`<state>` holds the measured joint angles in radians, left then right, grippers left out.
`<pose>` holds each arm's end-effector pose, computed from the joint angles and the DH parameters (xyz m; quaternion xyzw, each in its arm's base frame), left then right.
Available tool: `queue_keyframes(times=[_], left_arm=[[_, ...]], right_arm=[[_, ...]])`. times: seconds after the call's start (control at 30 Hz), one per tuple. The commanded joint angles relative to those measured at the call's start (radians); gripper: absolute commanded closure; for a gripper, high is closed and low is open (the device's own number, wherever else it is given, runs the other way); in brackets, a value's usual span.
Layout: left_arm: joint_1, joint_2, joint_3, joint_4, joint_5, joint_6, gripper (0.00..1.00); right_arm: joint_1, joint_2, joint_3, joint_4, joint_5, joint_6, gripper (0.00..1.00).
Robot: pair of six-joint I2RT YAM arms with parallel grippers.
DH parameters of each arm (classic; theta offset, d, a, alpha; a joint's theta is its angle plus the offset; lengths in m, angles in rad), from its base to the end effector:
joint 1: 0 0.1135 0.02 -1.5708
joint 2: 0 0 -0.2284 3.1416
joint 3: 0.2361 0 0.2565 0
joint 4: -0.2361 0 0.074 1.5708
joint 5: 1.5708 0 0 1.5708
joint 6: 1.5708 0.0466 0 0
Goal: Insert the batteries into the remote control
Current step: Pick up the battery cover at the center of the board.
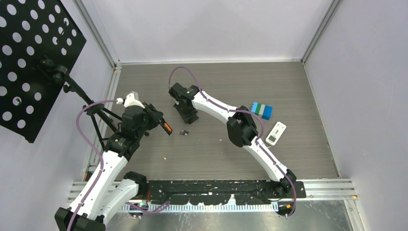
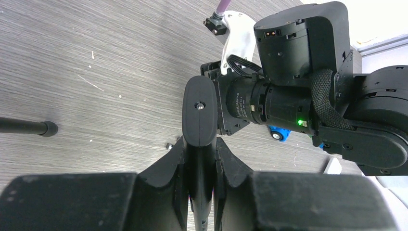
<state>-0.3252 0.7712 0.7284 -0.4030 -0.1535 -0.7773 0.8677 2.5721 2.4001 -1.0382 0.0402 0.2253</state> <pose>0.2072 -0.0623 0.2702 -0.2289 0.8128 -0.2232 0.4869 0.3317 0.3885 0.1403 -0.3071 0.9344 0.0763 0.1635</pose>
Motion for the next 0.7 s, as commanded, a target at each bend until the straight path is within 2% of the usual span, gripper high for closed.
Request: queue_keyframes(times=[0.0,0.1,0.13,0.23,0.4,0.6,0.67], left_arm=[[0.006,-0.009,0.009,0.038,0.002,0.0,1.0],[0.006,-0.004,0.009,0.044,0.009,-0.004,1.0],[0.006,-0.003,0.011,0.046,0.011,-0.007,1.0],[0.006,-0.001,0.008,0.067,0.028,-0.016,1.0],[0.008,0.002,0.003,0.135,0.091,-0.052,1.0],[0.008,0.026,-0.018,0.308,0.235,-0.148,1.0],[0.008,0.044,-0.025,0.366,0.276,-0.198,1.0]], right_arm=[[0.003,-0.057,-0.033,0.009,-0.001,0.009,0.8],[0.003,-0.064,-0.04,0.004,0.004,0.01,0.98],[0.002,-0.076,-0.056,0.011,0.014,0.014,0.99],[-0.004,-0.169,-0.156,0.097,0.057,0.048,1.0],[-0.041,-0.481,-0.498,0.42,0.014,0.164,1.0],[-0.103,-0.9,-0.93,0.821,-0.165,0.437,1.0],[-0.119,-1.044,-1.068,0.972,-0.197,0.59,1.0]])
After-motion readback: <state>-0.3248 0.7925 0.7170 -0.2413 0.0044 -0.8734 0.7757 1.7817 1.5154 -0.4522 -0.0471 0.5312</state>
